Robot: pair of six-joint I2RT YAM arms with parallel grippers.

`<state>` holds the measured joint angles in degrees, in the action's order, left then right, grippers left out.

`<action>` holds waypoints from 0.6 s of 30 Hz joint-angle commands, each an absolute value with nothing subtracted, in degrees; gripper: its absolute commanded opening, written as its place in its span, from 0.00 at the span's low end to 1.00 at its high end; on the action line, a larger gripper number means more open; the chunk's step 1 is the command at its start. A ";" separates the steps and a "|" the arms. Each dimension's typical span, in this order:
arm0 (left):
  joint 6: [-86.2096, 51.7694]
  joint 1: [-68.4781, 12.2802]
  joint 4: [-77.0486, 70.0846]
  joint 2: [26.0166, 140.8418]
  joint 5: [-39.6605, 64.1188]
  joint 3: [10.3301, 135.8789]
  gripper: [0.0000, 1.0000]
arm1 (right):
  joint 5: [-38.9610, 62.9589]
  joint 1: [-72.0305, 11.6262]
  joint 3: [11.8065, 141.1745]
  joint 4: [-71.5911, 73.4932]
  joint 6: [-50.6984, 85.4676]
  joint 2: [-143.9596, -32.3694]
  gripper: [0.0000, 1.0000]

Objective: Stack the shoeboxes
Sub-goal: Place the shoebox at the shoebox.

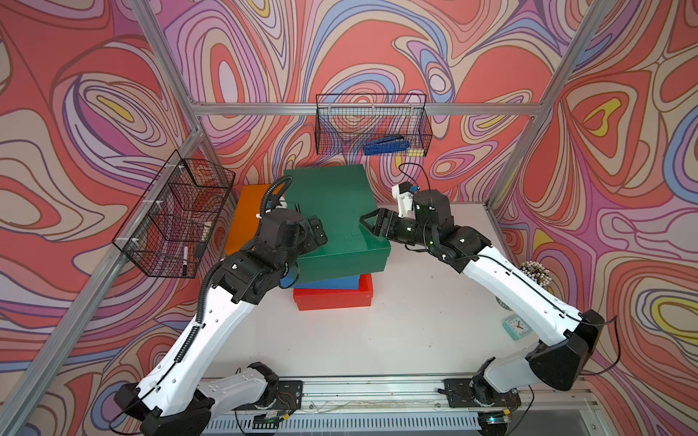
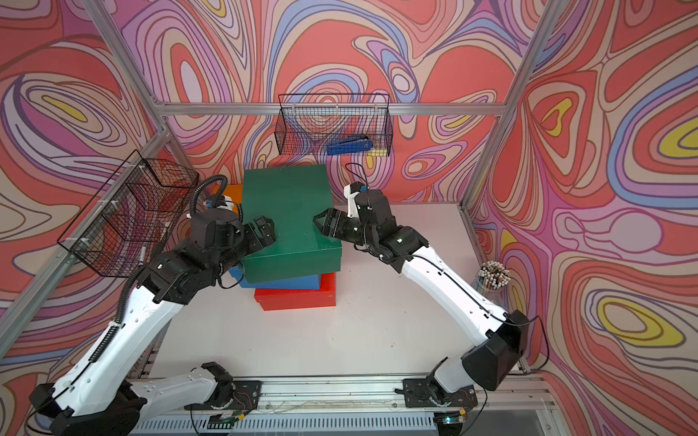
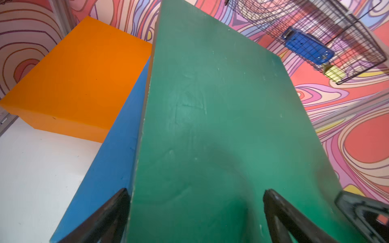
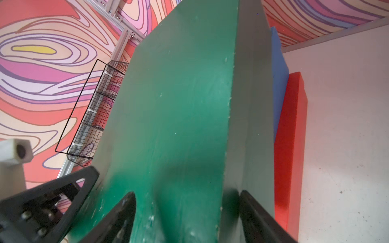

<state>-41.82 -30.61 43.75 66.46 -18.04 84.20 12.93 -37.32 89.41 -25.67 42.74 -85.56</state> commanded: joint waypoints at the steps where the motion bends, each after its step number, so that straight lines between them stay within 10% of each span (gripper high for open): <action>1: -42.26 -27.73 37.44 68.44 -8.42 83.84 1.00 | 19.00 -39.81 91.88 -22.89 42.86 -86.96 0.83; 18: -41.41 -8.79 40.76 73.66 1.81 90.70 1.00 | 11.21 -39.76 95.74 -30.45 34.42 -87.00 0.97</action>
<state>-41.74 -10.37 40.60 73.80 0.12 89.38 13.82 -39.46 94.04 -28.23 38.00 -87.88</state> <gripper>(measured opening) 0.998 0.971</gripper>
